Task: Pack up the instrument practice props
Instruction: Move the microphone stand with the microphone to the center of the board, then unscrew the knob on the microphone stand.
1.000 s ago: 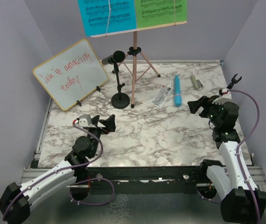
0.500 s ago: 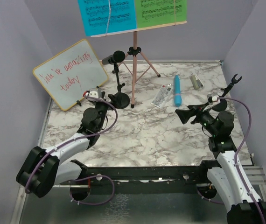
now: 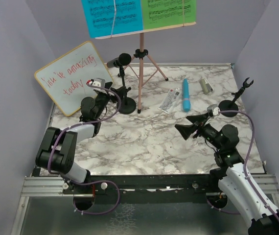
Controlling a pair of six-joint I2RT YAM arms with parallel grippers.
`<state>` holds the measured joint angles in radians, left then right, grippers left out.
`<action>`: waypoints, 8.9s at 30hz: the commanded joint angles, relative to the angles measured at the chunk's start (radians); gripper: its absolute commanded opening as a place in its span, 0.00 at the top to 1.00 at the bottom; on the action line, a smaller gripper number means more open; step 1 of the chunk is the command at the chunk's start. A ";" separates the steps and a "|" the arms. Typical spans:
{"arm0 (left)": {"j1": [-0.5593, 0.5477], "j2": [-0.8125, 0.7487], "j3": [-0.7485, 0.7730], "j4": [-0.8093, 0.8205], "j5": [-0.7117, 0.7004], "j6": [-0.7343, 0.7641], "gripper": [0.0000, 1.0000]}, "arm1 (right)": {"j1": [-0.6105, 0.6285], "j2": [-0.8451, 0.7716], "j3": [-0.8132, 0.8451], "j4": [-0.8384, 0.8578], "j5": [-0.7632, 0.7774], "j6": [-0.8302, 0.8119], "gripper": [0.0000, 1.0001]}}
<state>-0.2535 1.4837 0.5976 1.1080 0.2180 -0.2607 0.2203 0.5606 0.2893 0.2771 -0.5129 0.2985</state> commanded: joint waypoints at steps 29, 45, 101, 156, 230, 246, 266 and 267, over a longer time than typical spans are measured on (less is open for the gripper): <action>0.058 0.090 0.142 0.044 0.394 0.108 0.99 | 0.021 0.043 -0.015 0.105 -0.030 -0.019 0.07; -0.140 -0.282 -0.013 -0.258 0.450 0.213 1.00 | 0.024 0.229 -0.017 0.230 -0.169 0.018 0.07; -0.288 -0.307 -0.223 -0.040 0.182 -0.135 0.26 | 0.294 0.588 0.273 -0.004 -0.218 -0.716 0.16; -0.469 -0.186 -0.094 -0.114 0.182 0.074 1.00 | 0.304 0.781 0.396 0.003 -0.393 -0.966 0.57; -0.467 -0.294 -0.096 -0.378 -0.014 0.093 1.00 | 1.071 0.923 0.124 0.517 1.003 -1.228 0.48; -0.467 -0.309 -0.109 -0.378 -0.010 0.129 1.00 | 0.767 0.529 0.168 0.082 0.680 -0.448 0.22; -0.468 -0.311 -0.109 -0.378 0.029 0.140 1.00 | 0.303 0.756 0.304 0.174 -0.047 0.490 0.35; -0.469 -0.311 -0.108 -0.378 0.028 0.141 1.00 | 0.300 0.775 0.301 0.200 -0.071 0.514 0.36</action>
<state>-0.7216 1.1790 0.5133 0.8223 0.2390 -0.1253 0.5331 1.2652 0.5644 0.3965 -0.3916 0.5995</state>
